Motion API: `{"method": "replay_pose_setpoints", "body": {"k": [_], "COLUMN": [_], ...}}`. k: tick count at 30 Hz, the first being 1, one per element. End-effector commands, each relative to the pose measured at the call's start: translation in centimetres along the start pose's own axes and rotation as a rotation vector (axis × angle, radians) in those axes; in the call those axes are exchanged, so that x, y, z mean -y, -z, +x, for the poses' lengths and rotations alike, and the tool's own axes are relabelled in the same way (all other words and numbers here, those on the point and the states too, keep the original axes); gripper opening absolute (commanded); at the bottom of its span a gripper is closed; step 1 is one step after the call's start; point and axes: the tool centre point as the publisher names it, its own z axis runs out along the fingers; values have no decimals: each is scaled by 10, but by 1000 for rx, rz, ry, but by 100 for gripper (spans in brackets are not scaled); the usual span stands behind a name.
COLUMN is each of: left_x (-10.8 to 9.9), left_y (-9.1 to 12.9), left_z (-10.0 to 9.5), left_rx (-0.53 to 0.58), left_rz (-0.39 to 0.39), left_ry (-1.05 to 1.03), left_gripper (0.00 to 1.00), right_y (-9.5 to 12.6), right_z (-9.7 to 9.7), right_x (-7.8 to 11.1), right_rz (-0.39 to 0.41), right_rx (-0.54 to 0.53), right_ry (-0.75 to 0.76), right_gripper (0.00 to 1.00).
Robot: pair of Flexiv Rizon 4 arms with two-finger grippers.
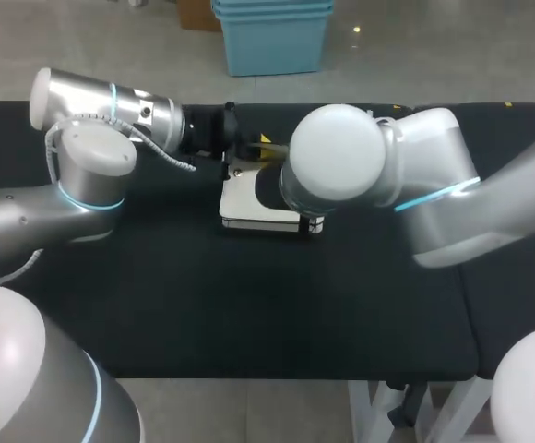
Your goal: Pick up the bag, open it, inspect its contents, close it, and place it on the opposite side
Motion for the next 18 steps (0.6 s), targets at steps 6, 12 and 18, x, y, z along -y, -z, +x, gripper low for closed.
{"method": "replay_pose_setpoints", "body": {"k": [6, 12, 18], "left_x": [-9, -12, -13], "left_y": [-7, -8, -11], "left_z": [4, 2, 0], "left_rx": [33, 0, -42], "left_rz": [6, 6, -4], "left_ry": [-7, 3, -2], "left_gripper": [0, 0, 0], "right_y": [-25, -34, -42], "right_z": [27, 36, 34], "right_x": [-5, 2, 7], "right_rz": [9, 3, 8], "right_rx": [59, 82, 108], "right_ry": [-14, -22, -3], "right_gripper": [8, 11, 27]}}
